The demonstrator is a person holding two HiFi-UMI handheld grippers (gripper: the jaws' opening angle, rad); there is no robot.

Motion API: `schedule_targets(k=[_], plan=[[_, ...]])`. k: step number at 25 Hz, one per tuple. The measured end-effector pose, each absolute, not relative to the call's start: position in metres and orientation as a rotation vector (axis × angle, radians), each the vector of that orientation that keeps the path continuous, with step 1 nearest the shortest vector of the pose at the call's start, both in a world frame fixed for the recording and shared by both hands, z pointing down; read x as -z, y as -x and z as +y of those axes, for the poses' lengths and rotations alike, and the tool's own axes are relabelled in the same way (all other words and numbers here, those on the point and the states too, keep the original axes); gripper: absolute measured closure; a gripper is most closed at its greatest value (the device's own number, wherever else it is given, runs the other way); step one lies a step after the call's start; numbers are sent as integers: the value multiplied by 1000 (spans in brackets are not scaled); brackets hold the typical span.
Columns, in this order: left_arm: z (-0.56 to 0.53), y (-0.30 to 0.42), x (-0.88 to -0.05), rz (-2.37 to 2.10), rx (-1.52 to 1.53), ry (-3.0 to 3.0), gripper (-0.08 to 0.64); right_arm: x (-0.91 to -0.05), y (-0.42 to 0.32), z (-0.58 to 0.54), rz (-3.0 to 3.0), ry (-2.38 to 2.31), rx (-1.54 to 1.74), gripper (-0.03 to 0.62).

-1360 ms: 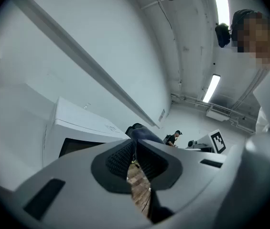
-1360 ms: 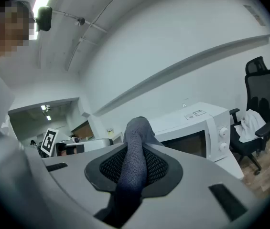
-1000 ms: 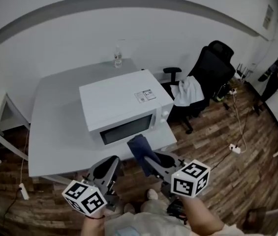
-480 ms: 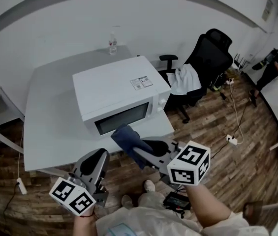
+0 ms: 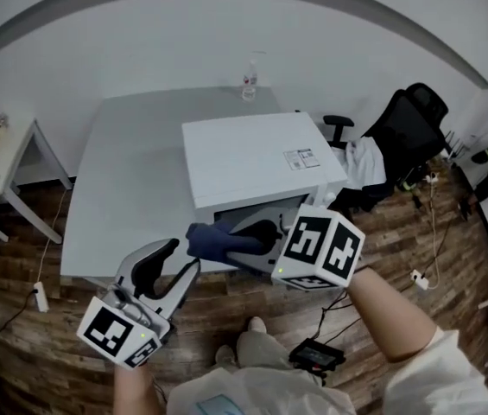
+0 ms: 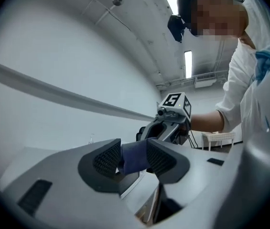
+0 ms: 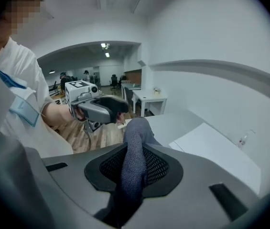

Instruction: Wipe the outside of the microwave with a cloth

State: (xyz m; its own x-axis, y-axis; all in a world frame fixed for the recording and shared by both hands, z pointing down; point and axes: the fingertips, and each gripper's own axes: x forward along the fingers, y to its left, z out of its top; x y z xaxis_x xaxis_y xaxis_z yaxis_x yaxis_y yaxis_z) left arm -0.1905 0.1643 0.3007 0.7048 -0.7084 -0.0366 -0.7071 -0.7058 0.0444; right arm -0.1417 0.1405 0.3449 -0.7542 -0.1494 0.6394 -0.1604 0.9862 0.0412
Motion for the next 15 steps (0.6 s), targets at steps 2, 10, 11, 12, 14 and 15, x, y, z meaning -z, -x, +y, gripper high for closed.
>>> schedule_targets(k=[2,10,11,12,14,15], plan=[[157,190,-305,-1160,-13,-2913,382,-349,152,135,-2397,-131,21,506],[116,177,-341,-908,-589,-3062,316,-363,164,107,-2134,221,248,506],[110,174,-347,-867,-654,-3057,316,-363,165,103,-2110,267,265,506],[103,170,-353,-839,-716,-3052,316,-362,165,99,-2091,311,277,506],[88,163,-362,-814,-815,-3039,316,-361,166,91,-2069,382,299,506],[81,160,-365,-804,-855,-3027,322,-360,167,86,-2065,405,309,506]])
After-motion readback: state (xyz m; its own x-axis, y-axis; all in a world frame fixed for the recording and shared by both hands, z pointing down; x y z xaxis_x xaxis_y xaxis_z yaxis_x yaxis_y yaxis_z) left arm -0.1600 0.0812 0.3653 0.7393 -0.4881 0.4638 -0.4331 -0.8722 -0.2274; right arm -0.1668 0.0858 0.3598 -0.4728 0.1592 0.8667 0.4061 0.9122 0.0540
